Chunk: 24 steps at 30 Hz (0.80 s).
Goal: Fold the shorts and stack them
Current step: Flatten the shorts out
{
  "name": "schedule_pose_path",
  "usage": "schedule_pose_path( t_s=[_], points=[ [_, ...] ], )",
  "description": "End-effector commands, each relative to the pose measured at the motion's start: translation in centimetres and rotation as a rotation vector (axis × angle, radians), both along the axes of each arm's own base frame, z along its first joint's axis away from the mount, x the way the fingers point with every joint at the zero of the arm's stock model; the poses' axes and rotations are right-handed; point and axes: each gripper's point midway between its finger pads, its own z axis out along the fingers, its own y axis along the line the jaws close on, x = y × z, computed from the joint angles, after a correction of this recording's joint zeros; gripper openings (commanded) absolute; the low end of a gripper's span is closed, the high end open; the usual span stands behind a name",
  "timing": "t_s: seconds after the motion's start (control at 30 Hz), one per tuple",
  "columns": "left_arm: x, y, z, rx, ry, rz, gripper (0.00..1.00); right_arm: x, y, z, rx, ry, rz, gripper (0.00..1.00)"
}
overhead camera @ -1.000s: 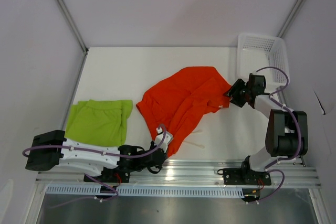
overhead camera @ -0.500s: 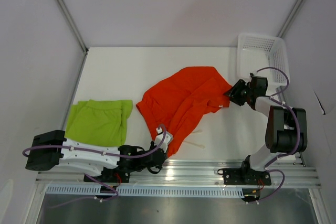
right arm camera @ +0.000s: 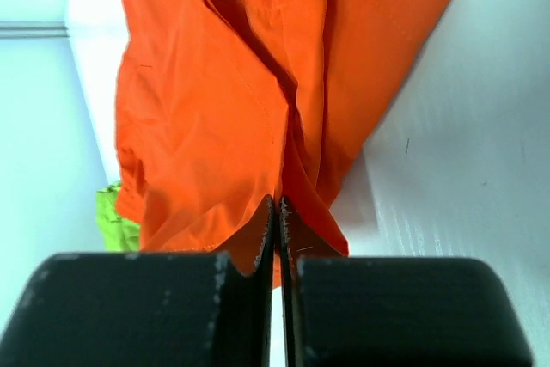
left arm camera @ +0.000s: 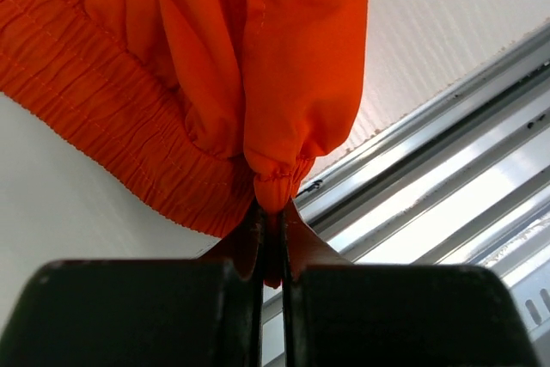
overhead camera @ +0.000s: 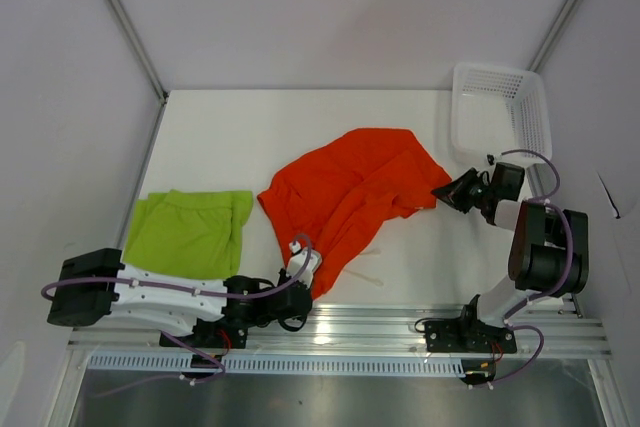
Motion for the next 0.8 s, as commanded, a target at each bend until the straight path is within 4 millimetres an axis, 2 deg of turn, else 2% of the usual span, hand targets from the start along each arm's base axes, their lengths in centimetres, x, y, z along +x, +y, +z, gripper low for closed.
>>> schedule_pose_path(
  t_s=[0.0,0.1,0.23,0.43,0.5,0.57,0.6,0.77],
  points=[
    [1.0,1.3,0.7,0.000,0.004,0.101,0.00,0.7,-0.2,2.7,0.069,-0.108,0.015,0.00],
    [1.8,2.4,1.0,-0.016,0.023,0.170,0.00,0.4,-0.8,3.0,0.065,-0.116,-0.007,0.00],
    [3.0,5.2,1.2,-0.004,0.047,0.289,0.00,0.0,-1.9,3.0,0.071,-0.126,-0.049,0.00],
    [4.4,7.0,2.9,-0.041,0.038,0.371,0.00,-0.5,-0.7,3.8,0.155,-0.175,0.008,0.00],
    [4.6,7.4,3.2,-0.038,0.030,0.381,0.00,-0.6,-0.1,4.6,0.197,-0.209,0.037,0.11],
    [4.7,7.6,3.7,-0.040,0.020,0.381,0.00,-0.7,0.2,4.3,0.228,-0.207,0.055,0.24],
    [4.8,7.6,3.8,-0.038,0.018,0.382,0.00,-0.8,0.5,4.9,0.255,-0.225,0.073,0.28],
    [4.9,8.3,4.0,-0.012,0.011,0.396,0.00,-1.1,1.1,3.9,0.323,-0.212,0.093,0.40]
  ],
)
